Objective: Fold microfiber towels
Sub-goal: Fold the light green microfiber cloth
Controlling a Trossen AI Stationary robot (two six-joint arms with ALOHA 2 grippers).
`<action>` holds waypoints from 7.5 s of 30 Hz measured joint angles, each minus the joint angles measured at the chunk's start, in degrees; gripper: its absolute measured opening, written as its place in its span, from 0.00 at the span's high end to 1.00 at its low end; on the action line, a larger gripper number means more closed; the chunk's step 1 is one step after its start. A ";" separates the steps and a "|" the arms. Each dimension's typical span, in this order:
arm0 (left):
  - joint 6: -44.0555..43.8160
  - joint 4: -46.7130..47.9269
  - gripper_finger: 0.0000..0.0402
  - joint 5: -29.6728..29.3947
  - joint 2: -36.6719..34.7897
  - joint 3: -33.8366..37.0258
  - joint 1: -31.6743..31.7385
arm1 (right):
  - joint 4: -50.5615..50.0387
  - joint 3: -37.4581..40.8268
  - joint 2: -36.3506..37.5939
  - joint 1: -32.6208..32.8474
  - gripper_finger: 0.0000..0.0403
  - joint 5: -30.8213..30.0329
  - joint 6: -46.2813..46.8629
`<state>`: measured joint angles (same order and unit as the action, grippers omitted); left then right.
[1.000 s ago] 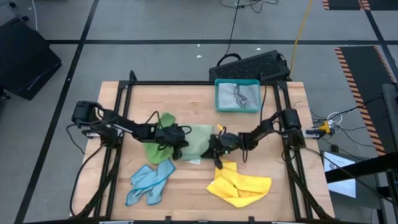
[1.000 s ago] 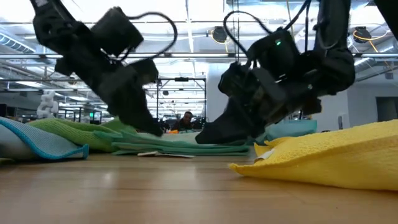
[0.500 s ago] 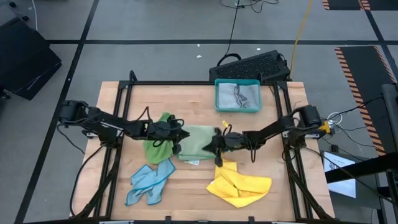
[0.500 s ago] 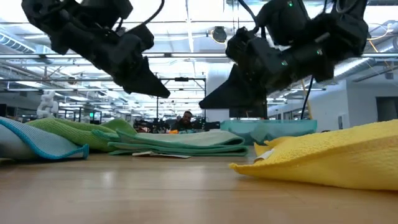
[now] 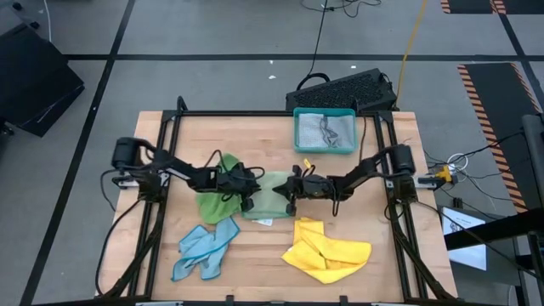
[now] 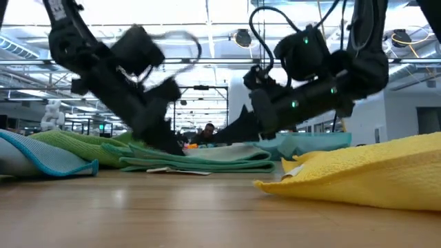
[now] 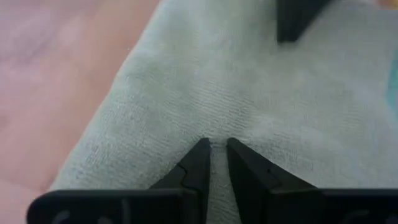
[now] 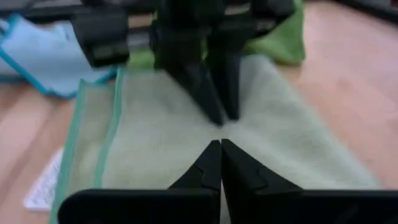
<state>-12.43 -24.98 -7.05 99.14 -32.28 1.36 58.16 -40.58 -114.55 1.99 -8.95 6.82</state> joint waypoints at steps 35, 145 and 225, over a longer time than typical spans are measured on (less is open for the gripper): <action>5.68 5.65 0.34 10.74 -10.05 0.03 15.39 | -16.33 10.23 19.88 -4.60 0.70 -5.99 12.69; 8.17 2.20 0.98 -18.76 -11.22 -0.06 -28.36 | -31.29 2.58 22.20 17.87 0.99 -15.23 6.22; -3.92 -21.21 0.76 -15.62 -0.67 -0.03 -22.29 | 6.15 6.93 13.85 11.99 0.60 2.78 7.73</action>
<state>-16.35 -46.19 -22.67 98.48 -32.31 -20.93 64.31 -33.65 -100.71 13.98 -6.17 14.55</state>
